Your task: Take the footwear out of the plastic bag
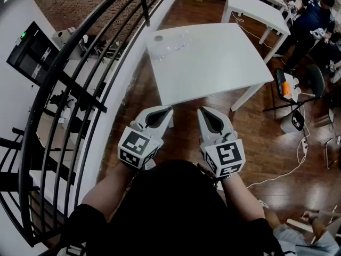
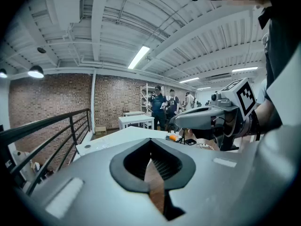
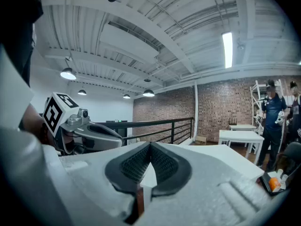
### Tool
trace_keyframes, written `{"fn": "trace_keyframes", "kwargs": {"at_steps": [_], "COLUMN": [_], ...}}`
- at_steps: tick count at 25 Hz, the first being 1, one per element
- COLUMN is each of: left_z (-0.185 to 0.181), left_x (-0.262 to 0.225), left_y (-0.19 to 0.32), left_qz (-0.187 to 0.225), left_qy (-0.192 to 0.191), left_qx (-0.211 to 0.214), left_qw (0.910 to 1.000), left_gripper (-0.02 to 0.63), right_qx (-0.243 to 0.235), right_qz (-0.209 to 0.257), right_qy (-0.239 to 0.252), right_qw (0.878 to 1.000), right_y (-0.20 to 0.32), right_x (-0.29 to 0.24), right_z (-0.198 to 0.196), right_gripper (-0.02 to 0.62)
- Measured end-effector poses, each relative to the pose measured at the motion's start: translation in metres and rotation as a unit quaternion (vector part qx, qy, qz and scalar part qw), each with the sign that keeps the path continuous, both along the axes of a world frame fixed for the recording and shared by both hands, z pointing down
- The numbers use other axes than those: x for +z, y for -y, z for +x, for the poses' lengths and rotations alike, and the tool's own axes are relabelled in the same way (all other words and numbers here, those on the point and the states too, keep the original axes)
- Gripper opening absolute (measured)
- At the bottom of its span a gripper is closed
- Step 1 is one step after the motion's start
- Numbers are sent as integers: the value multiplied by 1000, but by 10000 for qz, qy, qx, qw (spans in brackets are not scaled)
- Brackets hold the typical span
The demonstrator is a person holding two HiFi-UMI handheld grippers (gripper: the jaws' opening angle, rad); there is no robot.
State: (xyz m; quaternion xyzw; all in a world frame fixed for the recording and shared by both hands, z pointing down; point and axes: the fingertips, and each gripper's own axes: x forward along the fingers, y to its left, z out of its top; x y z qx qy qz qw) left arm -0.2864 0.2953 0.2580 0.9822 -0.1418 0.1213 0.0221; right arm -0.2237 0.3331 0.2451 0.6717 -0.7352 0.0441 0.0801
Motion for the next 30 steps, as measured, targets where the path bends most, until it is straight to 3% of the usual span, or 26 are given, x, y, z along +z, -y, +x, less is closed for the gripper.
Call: {"fn": "trace_keyframes", "kwargs": {"at_steps": [16,30], "left_z": [55,84], "left_x": [20,27], "left_y": [-44,6], "left_qz": [-83,-244], "left_qy": [192,124], "left_qx": [-269,-341], "left_qw": [9994,9990], "left_gripper": [15,17], "right_qx": [-263,-332], "right_qz": [-90,-229], "right_qy": [181,134], "right_qw": [9995,9991], "right_y": [-42,6], "right_x": [11,14], "right_z": [64,92], "right_gripper": [-8,-8]}}
